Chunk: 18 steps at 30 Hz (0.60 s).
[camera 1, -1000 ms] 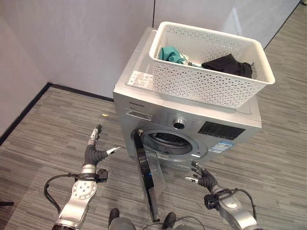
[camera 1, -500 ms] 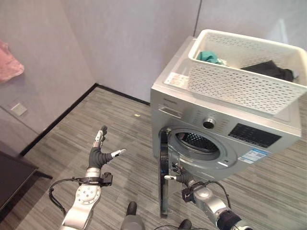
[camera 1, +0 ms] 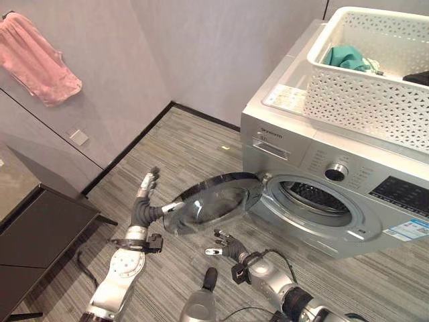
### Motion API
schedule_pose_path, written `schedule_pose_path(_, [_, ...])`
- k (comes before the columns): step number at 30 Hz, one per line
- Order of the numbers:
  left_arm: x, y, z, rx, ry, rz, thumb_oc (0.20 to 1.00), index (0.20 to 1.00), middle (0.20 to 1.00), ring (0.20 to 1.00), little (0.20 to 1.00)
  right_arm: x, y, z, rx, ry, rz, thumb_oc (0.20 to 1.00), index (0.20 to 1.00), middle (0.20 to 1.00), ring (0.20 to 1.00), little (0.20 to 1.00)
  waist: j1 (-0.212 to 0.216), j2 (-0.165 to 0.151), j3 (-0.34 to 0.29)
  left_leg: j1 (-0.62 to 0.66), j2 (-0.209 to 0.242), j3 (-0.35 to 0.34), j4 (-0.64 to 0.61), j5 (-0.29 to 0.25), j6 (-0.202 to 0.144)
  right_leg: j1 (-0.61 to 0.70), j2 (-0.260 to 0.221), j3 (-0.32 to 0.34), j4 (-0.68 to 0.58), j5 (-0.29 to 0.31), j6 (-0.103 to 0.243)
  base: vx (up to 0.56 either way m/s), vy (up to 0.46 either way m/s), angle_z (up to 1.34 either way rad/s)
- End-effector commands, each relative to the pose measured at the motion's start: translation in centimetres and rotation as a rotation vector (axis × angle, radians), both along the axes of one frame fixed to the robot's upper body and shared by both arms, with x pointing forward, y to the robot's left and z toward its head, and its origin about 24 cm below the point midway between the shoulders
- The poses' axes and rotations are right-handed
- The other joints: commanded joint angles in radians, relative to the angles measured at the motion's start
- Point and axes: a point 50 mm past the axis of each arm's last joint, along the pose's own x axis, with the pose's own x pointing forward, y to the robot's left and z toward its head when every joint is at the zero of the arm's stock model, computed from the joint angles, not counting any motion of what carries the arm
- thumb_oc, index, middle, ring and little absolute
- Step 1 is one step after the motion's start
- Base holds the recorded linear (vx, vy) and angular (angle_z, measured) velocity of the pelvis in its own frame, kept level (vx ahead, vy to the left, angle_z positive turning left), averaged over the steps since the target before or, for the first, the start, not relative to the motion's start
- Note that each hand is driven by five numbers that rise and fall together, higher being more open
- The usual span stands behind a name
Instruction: Grab the laundry basket,head to the washer,open it,put in the laundry and shut it.
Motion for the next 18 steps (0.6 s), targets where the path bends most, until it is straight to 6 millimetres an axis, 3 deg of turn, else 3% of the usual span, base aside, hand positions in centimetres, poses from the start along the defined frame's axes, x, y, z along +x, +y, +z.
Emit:
schedule_pose_path(1, [-0.4,-2.1,4.5,-0.117,-0.123,-0.362,1.000,1.000,1.000,1.000,1.000,0.9,2.4,1.8,0.082,-0.070,0.099,1.000,1.000,1.000,1.000,1.000,-0.041,-0.070,0.021,0.030,-0.031,0.082,-0.007,-0.043,0.019,-0.012,-0.042,0.085,0.098,-0.156,-0.013,0.04,0.097,-0.03])
schedule_pose_path(4, [-1.3,-3.2,5.4,-0.209,-0.030,-0.608,1.000,1.000,1.000,1.000,1.000,-1.8,-0.5,-0.9,0.002,0.024,0.121,1.000,1.000,1.000,1.000,1.000,-0.087,-0.079,0.003,0.066,-0.030,0.117,-0.007,-0.066,0.032,-0.003,-0.045,0.114,0.098,-0.143,-0.004,0.08,0.080,-0.26])
schedule_pose_path(7, [-1.9,-3.8,5.1,-0.278,0.076,-0.719,1.000,1.000,1.000,1.000,1.000,-3.3,-2.4,-2.2,-0.066,0.058,0.135,1.000,1.000,1.000,1.000,1.000,-0.108,-0.084,-0.005,0.085,-0.029,0.135,-0.007,-0.076,0.034,0.001,-0.045,0.126,0.098,-0.138,0.001,0.04,0.031,-0.35])
schedule_pose_path(8, [-2.3,-4.3,5.3,-0.268,0.159,-0.827,1.000,1.000,1.000,1.000,1.000,-4.9,-5.0,-3.5,-0.130,0.118,0.103,1.000,1.000,1.000,1.000,1.000,-0.137,-0.086,-0.009,0.099,-0.029,0.151,-0.007,-0.082,0.035,0.003,-0.044,0.136,0.099,-0.134,0.007,0.04,0.033,-0.37])
schedule_pose_path(10, [-2.8,-5.1,5.8,-0.305,0.198,-0.918,1.000,1.000,1.000,1.000,1.000,-6.0,-6.0,-4.3,-0.170,0.153,0.100,1.000,1.000,1.000,1.000,1.000,-0.147,-0.089,-0.010,0.107,-0.031,0.156,-0.007,-0.085,0.035,0.005,-0.045,0.142,0.099,-0.132,0.010,0.03,0.029,-0.19])
schedule_pose_path(12, [-3.2,-7.1,4.8,-0.460,0.338,-1.056,1.000,1.000,1.000,1.000,1.000,-7.6,-7.5,-5.4,-0.224,0.209,0.102,1.000,1.000,1.000,1.000,1.000,-0.192,-0.096,-0.015,0.121,-0.034,0.172,-0.007,-0.093,0.037,0.007,-0.045,0.160,0.097,-0.128,0.015,0.04,0.049,-0.18])
schedule_pose_path(13, [-3.1,-9.5,3.2,-0.566,0.489,-1.155,1.000,1.000,1.000,1.000,1.000,-7.9,-9.0,-5.5,-0.277,0.212,0.105,1.000,1.000,1.000,1.000,1.000,-0.233,-0.102,-0.020,0.133,-0.034,0.191,-0.007,-0.102,0.041,0.002,-0.045,0.186,0.095,-0.122,0.021,0.05,0.057,-0.34])
schedule_pose_path(17, [-2.3,-11.7,2.6,-0.518,0.517,-1.248,1.000,1.000,1.000,1.000,1.000,-7.6,-12.0,-5.2,-0.351,0.193,0.053,1.000,1.000,1.000,1.000,1.000,-0.280,-0.112,-0.026,0.136,-0.042,0.231,-0.007,-0.101,0.053,-0.020,-0.048,0.225,0.083,-0.091,0.026,0.00,0.051,-0.49])
schedule_pose_path(18, [-1.9,-11.7,0.6,-0.491,0.584,-1.215,1.000,1.000,1.000,1.000,1.000,-7.5,-13.2,-4.8,-0.371,0.178,0.036,1.000,1.000,1.000,1.000,1.000,-0.307,-0.114,-0.032,0.143,-0.044,0.252,-0.007,-0.109,0.055,-0.025,-0.050,0.247,0.074,-0.077,0.033,-0.03,0.073,-0.57])
